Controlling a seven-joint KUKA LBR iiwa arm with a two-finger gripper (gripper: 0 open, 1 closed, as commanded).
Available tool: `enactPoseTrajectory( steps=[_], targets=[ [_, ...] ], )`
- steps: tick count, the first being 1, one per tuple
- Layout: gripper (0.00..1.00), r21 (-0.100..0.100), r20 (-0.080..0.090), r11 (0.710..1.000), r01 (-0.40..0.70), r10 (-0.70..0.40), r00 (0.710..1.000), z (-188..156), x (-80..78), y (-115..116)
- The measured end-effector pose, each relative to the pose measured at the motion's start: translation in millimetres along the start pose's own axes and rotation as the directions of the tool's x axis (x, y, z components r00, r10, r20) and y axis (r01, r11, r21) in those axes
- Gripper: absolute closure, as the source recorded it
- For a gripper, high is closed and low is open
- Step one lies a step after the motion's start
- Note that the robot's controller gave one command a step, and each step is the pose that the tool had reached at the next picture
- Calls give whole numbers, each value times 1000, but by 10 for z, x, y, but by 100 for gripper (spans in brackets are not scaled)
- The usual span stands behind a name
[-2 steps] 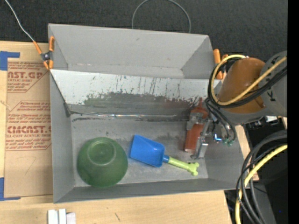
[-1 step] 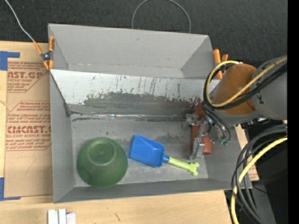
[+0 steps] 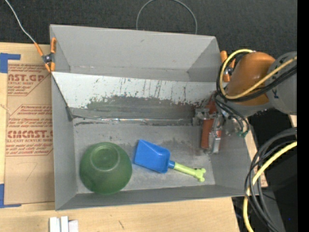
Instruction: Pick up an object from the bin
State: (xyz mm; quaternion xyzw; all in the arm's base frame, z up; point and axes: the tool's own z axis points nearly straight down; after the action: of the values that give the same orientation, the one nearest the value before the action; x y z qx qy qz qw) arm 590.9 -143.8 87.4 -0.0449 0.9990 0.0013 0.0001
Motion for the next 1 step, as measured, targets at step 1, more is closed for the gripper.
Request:
enactPoseTrajectory(
  steps=[1],
  targets=[
    [0,1,3,1000,14,-14,1000,-11,-25,-18]
  ],
)
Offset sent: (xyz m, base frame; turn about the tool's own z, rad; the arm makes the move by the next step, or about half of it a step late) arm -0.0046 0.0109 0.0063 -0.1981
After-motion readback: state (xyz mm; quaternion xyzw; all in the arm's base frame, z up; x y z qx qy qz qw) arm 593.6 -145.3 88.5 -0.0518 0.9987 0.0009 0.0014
